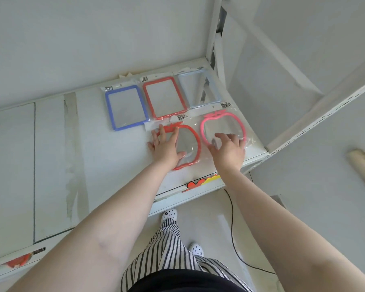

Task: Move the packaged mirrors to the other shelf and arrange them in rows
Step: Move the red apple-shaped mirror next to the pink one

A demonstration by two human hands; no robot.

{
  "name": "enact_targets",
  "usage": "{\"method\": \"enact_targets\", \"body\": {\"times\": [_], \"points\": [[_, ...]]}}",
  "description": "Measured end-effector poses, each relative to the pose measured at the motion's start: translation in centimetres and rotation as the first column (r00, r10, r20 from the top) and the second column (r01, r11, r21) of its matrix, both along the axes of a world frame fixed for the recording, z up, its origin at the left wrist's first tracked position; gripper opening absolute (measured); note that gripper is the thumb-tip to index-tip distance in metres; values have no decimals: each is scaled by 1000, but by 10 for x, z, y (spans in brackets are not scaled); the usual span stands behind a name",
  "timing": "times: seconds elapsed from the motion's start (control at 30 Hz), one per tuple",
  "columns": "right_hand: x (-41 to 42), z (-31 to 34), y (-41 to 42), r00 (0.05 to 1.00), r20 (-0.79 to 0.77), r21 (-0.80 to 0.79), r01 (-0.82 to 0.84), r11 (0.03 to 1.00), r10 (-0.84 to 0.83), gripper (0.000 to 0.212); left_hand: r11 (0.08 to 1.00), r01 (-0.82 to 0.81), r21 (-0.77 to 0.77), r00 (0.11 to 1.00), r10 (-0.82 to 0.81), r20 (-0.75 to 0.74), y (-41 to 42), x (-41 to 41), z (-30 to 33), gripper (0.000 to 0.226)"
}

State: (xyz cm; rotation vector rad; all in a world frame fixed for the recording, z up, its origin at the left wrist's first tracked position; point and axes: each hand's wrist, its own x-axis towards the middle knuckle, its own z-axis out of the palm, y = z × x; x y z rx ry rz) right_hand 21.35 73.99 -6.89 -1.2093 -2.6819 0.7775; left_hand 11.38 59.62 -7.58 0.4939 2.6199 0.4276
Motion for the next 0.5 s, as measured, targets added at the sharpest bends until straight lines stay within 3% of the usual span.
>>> {"method": "enact_targets", "body": {"times": [0.2,0.5], "points": [[8,-23,8,991,115,-13,-70,997,71,43,1000,-7,-24,1000,6,-19,3,6,-1,87],[15,-26,13,995,71,-24,-65,998,67,38,1000,-16,-13,1000,16,-24,7,13,-1,85]]}}
